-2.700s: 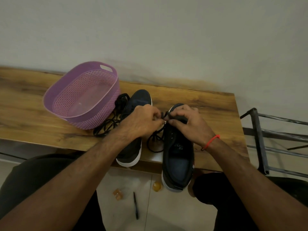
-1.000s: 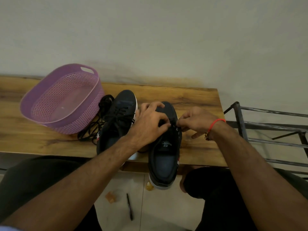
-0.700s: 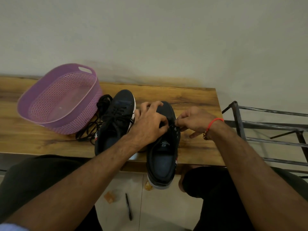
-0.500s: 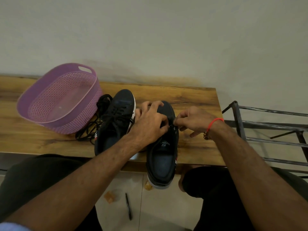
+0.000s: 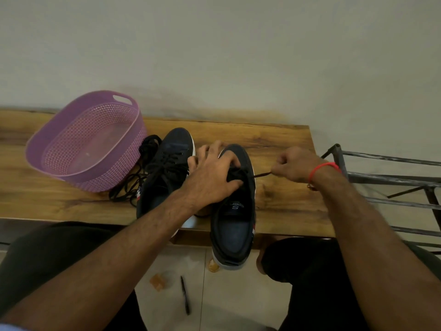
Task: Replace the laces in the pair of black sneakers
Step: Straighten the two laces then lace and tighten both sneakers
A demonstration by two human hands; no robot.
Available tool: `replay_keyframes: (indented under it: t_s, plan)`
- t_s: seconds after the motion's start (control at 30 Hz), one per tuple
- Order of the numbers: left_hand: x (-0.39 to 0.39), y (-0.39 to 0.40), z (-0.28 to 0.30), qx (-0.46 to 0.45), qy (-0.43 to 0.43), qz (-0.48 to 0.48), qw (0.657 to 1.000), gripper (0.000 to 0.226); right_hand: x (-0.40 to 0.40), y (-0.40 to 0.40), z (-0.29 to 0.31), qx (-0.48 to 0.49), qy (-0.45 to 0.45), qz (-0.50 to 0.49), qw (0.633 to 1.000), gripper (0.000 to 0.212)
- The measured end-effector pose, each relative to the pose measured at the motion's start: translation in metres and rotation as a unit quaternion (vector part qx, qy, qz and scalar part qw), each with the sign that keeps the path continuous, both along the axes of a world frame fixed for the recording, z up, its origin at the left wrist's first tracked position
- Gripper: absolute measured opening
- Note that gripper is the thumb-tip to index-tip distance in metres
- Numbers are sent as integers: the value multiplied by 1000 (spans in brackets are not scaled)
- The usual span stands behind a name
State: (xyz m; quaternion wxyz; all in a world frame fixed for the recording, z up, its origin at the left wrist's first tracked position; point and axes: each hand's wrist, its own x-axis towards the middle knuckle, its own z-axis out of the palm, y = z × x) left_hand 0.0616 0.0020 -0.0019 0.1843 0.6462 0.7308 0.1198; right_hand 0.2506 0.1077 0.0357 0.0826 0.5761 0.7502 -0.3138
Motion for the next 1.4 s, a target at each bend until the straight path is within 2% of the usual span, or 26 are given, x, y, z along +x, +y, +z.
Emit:
replay_keyframes:
  t_s: [0.1, 0.17, 0.27, 0.37, 0.47, 0.57, 0.63, 0.7, 0.77, 0.83, 0.93, 1.03, 1.13, 1.17, 1.23, 1.33, 1.4]
  plan:
    - [-6, -1, 3, -39, -1, 5, 999, 89, 22, 17, -7, 55, -120, -25, 991, 22]
    - [-9, -2, 2, -49, 1, 10, 999, 102, 20, 15, -12, 69, -149, 1, 986, 19]
    - [-9, -2, 0, -58, -1, 14, 998, 108, -2, -2, -12, 73, -99, 123, 985, 19]
    - [-7, -3, -2, -62, 2, 13, 998, 110, -25, -17, -16, 93, -31, 174, 980, 9]
    - [-8, -3, -2, -66, 6, 14, 998, 112, -25, -21, -12, 93, -76, 173, 978, 9]
    - [-11, -4, 0, -74, 11, 19, 997, 114, -4, -7, -2, 19, -185, 139, 973, 12]
    - [-13, -5, 2, -84, 6, 25, 996, 115, 10, -1, 4, -23, -225, 109, 968, 9]
    - [-15, -5, 5, -100, -5, 28, 995, 117, 12, 0, 3, -20, -202, 116, 972, 8]
    - [-17, -5, 7, -117, -13, 28, 993, 122, 3, -3, -4, 3, -112, 145, 983, 16]
    - [-18, -6, 7, -128, -18, 28, 991, 126, -13, -9, -12, 50, -24, 188, 981, 8]
    - [-19, -7, 5, -132, -15, 33, 991, 129, -29, -18, -21, 95, -9, 220, 971, 11]
    - [-20, -8, 4, -137, -19, 33, 990, 132, -22, -15, -17, 67, -68, 195, 976, 11]
    - [-22, -8, 5, -138, -19, 34, 990, 132, -7, -10, -1, -27, -227, 173, 958, 24]
    - [-22, -8, 5, -139, -17, 32, 990, 131, -2, -10, 2, -38, -247, 167, 954, 26]
    - [-21, -9, 5, -139, -15, 29, 990, 130, 2, -8, 1, -20, -224, 162, 961, 24]
    - [-21, -9, 6, -140, -13, 25, 990, 129, -12, -12, -8, 0, -78, 168, 983, 17]
    - [-20, -9, 5, -140, -13, 21, 990, 129, -25, -19, -15, 56, -31, 192, 979, 5]
